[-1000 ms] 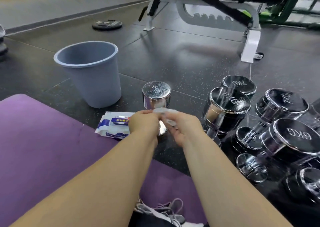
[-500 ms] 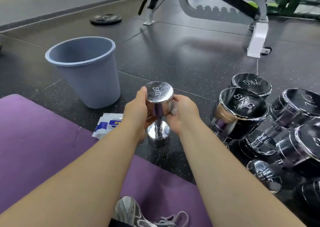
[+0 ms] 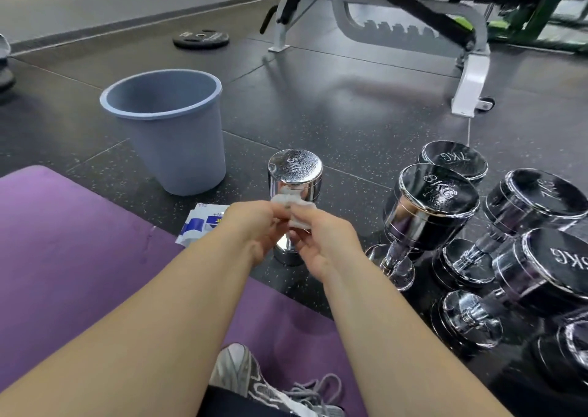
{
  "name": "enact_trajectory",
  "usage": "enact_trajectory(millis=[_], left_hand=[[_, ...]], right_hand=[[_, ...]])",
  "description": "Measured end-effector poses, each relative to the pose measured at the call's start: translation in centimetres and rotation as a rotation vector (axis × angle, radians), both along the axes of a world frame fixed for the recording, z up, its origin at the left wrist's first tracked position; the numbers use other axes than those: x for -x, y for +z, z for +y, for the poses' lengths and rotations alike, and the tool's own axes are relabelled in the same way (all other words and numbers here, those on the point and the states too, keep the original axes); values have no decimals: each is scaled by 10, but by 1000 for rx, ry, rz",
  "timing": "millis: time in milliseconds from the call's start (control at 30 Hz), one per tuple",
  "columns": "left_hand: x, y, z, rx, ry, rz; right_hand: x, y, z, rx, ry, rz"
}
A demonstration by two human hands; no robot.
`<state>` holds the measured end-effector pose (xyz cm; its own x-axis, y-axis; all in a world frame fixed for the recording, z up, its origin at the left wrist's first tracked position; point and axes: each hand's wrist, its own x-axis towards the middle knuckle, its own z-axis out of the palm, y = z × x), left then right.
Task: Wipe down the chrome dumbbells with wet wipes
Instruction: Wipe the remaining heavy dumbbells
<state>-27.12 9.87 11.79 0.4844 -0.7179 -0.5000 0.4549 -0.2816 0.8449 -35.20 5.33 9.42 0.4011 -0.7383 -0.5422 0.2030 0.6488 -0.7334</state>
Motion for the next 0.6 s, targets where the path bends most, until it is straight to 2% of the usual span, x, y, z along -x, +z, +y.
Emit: enact_trajectory(millis=[67,167,233,400,500,600], left_hand=[[-3,-2,-6,-21,164,3],[-24,-12,-22,-63,467,-6],[-33,-18,-31,-40,412,-50],[-33,-11,-52,-8,292,-47],[-33,-9,-61,10,182,-31],[-29,-7,-53,-29,132,-89]], right_hand=[[-3,1,2,-59,1,-50],[-1,1,-2,-107,-35,-18],[2,4,-12,-87,-48,13],[-4,21,-32,63,90,51],[-2,20,-32,112,87,75],[11,14,-25,145,71,58]])
